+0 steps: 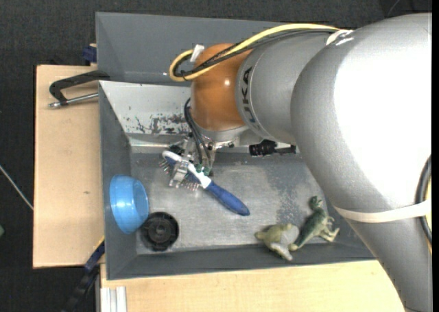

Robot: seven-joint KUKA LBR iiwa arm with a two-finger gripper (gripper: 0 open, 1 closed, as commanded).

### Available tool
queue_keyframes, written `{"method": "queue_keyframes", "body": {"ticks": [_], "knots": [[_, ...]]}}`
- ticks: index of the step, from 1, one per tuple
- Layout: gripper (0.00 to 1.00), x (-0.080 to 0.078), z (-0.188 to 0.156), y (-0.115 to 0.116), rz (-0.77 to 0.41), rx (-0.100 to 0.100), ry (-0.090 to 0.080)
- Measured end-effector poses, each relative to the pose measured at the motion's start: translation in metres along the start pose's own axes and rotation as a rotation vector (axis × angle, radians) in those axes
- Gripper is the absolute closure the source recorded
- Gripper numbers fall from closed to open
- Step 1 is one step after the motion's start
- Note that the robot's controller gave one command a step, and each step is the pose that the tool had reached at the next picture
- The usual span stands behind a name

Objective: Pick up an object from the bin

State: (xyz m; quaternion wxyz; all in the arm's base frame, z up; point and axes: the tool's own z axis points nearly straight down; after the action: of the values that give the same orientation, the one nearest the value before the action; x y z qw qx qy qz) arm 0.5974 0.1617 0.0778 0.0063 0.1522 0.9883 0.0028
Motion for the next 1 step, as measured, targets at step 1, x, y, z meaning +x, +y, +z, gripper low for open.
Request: {"method": "queue_keyframes", "body": {"ticks": [1], "knots": [[1.00,-0.0015,-0.0307,0.0018,-0.002,0.002,0.005]]}}
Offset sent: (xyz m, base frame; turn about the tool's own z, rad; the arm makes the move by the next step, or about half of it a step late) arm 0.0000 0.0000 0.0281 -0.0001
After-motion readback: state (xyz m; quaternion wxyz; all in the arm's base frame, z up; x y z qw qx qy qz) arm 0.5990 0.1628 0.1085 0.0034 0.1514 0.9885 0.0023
